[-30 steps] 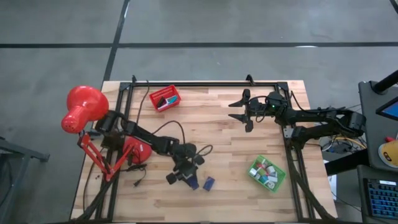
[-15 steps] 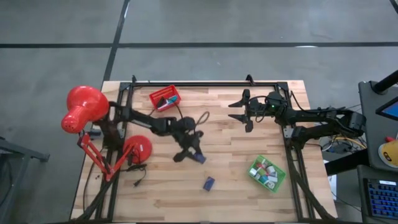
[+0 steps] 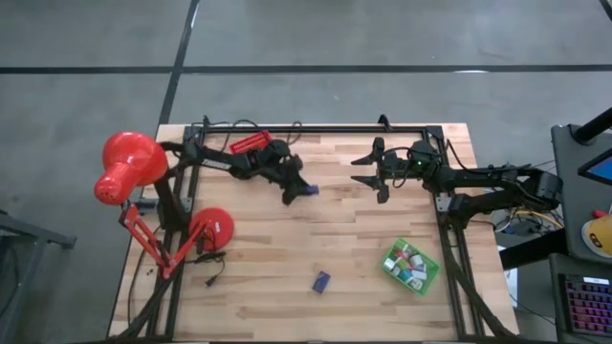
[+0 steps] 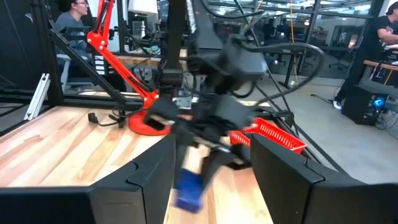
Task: Pick & Place Office items
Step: Put the left dark blue digital clock into the red bin
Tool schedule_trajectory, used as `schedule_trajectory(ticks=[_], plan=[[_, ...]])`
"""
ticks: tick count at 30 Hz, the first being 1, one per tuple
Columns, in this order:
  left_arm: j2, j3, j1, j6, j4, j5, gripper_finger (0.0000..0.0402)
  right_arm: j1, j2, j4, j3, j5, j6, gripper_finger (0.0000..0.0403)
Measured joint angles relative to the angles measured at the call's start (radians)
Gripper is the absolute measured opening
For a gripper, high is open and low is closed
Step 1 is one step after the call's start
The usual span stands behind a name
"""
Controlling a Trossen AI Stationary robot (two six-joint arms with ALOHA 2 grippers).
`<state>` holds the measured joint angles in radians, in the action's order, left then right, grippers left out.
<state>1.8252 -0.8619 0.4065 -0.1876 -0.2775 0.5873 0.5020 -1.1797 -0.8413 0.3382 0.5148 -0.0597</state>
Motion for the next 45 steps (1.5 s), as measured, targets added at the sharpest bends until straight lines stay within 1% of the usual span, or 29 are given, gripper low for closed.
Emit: schedule_trajectory(ticks=[4,6,10,12,15,17,19,22,25,29,33,39,45], plan=[[-0.015,0.0,0.072,-0.082,0.0,-0.04,0.0164,0.0,0.0,0.0,0.0,0.0,0.0,0.0203],[-0.041,-0.002,0.103,-0.123,0.001,-0.068,0.0164,0.0,0.0,0.0,0.0,0.0,0.0,0.0203],[-0.118,-0.002,0.14,-0.126,0.021,-0.102,0.0164,0.0,0.0,0.0,0.0,0.0,0.0,0.0203],[-0.168,-0.001,0.145,-0.122,0.056,-0.14,0.0164,0.0,0.0,0.0,0.0,0.0,0.0,0.0203],[-0.254,-0.001,0.149,-0.087,0.168,-0.26,0.0164,0.0,0.0,0.0,0.0,0.0,0.0,0.0203],[-0.306,-0.001,0.15,-0.085,0.268,-0.354,0.0164,0.0,0.0,0.0,0.0,0.0,0.0,0.0203],[-0.357,-0.001,0.153,-0.086,0.361,-0.425,0.0164,0.0,0.0,0.0,0.0,0.0,0.0,0.0203],[-0.417,-0.001,0.166,-0.093,0.486,-0.491,0.0165,0.0,0.0,0.0,0.0,0.0,0.0,0.0203],[-0.452,-0.001,0.195,-0.095,0.581,-0.52,0.0167,0.0,0.0,0.0,0.0,0.0,0.0,0.0203],[-0.459,-0.001,0.242,-0.096,0.679,-0.524,0.0168,0.0,0.0,0.0,0.0,0.0,0.0,0.0203],[-0.441,0.0,0.278,-0.068,0.731,-0.528,0.0169,0.0,0.0,0.0,0.0,0.0,0.0,0.0203],[-0.4,0.0,0.296,-0.012,0.735,-0.536,0.0169,0.0,0.0,0.0,0.0,0.0,0.0,0.0203],[-0.308,0.0,0.31,0.025,0.748,-0.557,0.0169,0.0,0.0,0.0,0.0,0.0,0.0,0.0203]])
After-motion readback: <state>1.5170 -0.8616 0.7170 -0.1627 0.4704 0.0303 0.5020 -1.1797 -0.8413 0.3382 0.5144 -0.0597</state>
